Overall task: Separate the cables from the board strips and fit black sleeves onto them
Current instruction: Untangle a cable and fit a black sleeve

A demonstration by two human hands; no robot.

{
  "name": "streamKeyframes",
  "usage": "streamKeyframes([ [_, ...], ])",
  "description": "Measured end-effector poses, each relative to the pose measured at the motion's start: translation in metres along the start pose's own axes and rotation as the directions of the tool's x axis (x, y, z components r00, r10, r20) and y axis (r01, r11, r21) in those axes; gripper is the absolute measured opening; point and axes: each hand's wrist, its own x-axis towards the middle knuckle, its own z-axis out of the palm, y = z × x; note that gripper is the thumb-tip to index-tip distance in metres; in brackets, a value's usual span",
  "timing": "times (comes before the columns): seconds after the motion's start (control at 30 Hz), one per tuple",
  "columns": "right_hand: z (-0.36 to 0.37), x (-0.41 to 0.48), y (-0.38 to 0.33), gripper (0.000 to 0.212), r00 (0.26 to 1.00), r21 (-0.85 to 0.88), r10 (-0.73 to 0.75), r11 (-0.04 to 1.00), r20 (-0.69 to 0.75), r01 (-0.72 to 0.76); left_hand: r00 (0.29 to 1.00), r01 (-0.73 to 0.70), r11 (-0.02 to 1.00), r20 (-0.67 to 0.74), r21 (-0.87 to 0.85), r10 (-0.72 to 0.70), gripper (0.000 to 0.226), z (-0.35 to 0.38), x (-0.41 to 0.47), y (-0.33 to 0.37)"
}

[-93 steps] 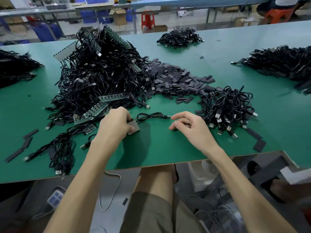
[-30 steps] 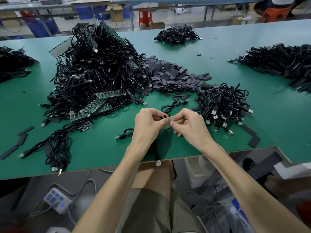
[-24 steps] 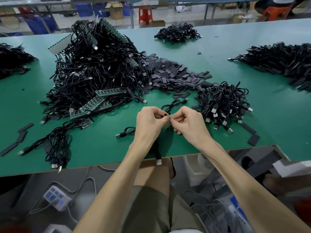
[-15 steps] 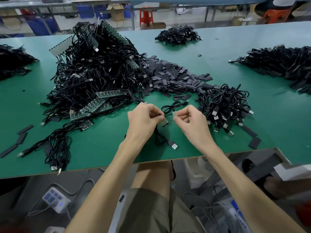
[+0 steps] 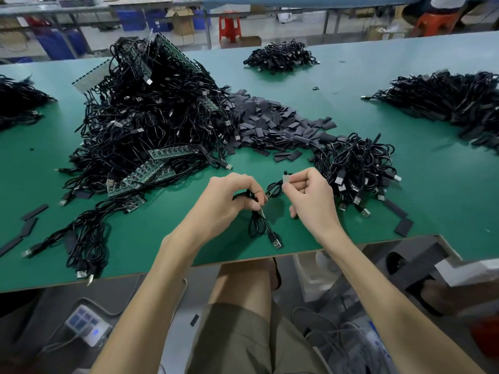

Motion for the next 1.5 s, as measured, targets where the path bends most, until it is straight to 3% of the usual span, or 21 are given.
streamKeyframes([
  [0.1,0.0,0.002,0.003,0.015,0.999,0.048,0.033,0.998,-0.015,-0.032,0.998,-0.061,0.994,-0.004,0.096,0.062,0.034,0.004,-0.003,0.0],
  [0.23,0.0,0.004,0.007,0.014,0.997,0.116,0.066,0.991,-0.034,-0.061,0.985,-0.158,0.962,-0.03,0.221,0.169,0.018,0.013,-0.006,0.001],
  [0.4,0.0,0.004,0.005,0.015,0.998,0.272,0.07,0.96,0.0,-0.068,0.994,-0.109,0.985,0.018,0.135,0.108,0.03,0.02,-0.01,0.0],
  [0.5,0.0,0.003,0.001,0.017,0.998,0.43,0.054,0.901,0.024,-0.059,0.994,-0.106,0.971,0.038,0.214,0.1,0.02,0.023,-0.012,0.0],
  [0.7,0.0,0.0,-0.004,0.011,0.996,0.57,-0.026,0.821,0.082,-0.026,0.952,-0.268,0.818,0.013,0.509,0.304,0.01,0.032,-0.02,0.009],
  [0.83,-0.001,-0.002,-0.007,0.008,0.984,0.626,-0.054,0.777,0.17,-0.066,0.945,-0.259,0.769,-0.011,0.584,0.327,0.013,0.046,-0.026,0.017],
  [1.1,0.0,-0.003,-0.009,0.009,0.92,0.571,-0.161,0.817,0.358,-0.079,0.939,-0.24,0.735,-0.04,0.634,0.34,0.005,0.066,-0.032,0.026],
  [1.37,0.004,-0.001,-0.008,0.01,0.892,0.482,-0.149,0.872,0.427,-0.085,0.946,-0.1,0.882,-0.229,0.46,0.227,0.007,0.071,-0.03,0.022],
  [1.5,0.004,-0.001,-0.005,0.009,0.908,0.436,-0.134,0.898,0.398,-0.058,0.942,-0.068,0.889,-0.265,0.453,0.207,0.006,0.069,-0.032,0.019],
])
